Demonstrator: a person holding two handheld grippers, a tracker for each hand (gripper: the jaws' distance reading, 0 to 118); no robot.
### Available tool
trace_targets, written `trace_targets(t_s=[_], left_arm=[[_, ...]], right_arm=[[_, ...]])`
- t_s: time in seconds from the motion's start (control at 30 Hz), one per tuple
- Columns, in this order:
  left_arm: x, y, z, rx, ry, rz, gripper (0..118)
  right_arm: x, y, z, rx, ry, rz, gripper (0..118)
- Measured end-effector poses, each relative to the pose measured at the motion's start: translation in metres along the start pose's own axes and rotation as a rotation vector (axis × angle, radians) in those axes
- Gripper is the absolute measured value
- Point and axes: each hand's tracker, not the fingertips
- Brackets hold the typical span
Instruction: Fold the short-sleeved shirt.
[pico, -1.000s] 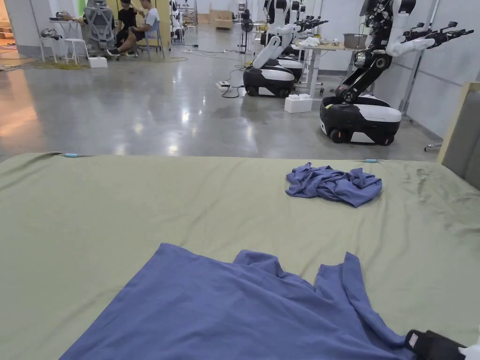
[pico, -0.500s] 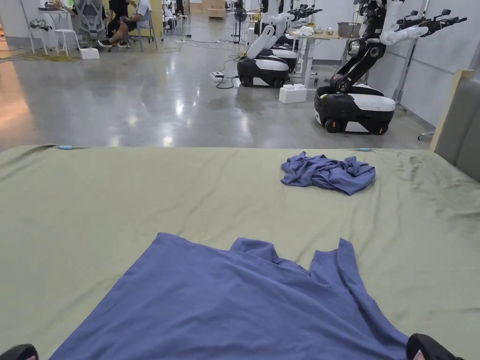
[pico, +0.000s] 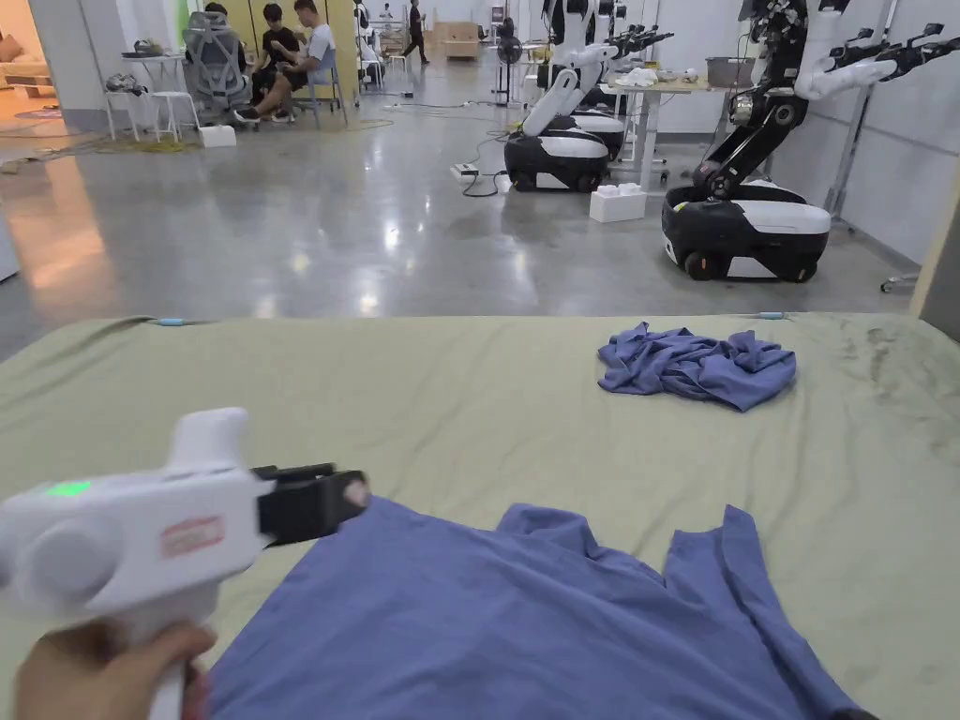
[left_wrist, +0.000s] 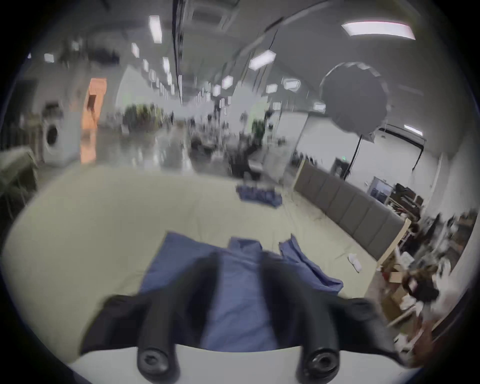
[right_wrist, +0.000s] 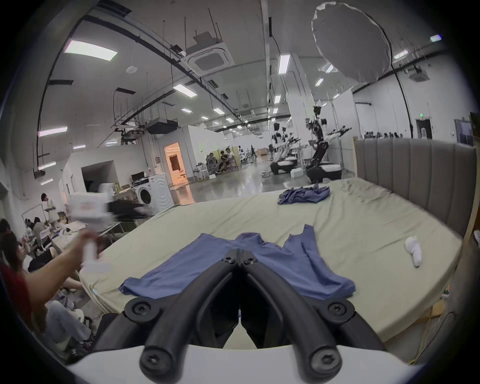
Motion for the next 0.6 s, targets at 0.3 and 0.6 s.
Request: trace_targets(t_s=[0.3, 0.6], left_arm=[[-0.103, 0.011, -0.243, -0.420, 0.381, -0.073, 94], [-0.085, -0.013, -0.202, -0.282, 0.354, -0.170, 0]], right_arm=[[0.030, -0.008, -0.047, -0.070, 0.005, -0.075, 2], [0.064, -0.005, -0.080, -0.115, -0.060, -0.087, 2]])
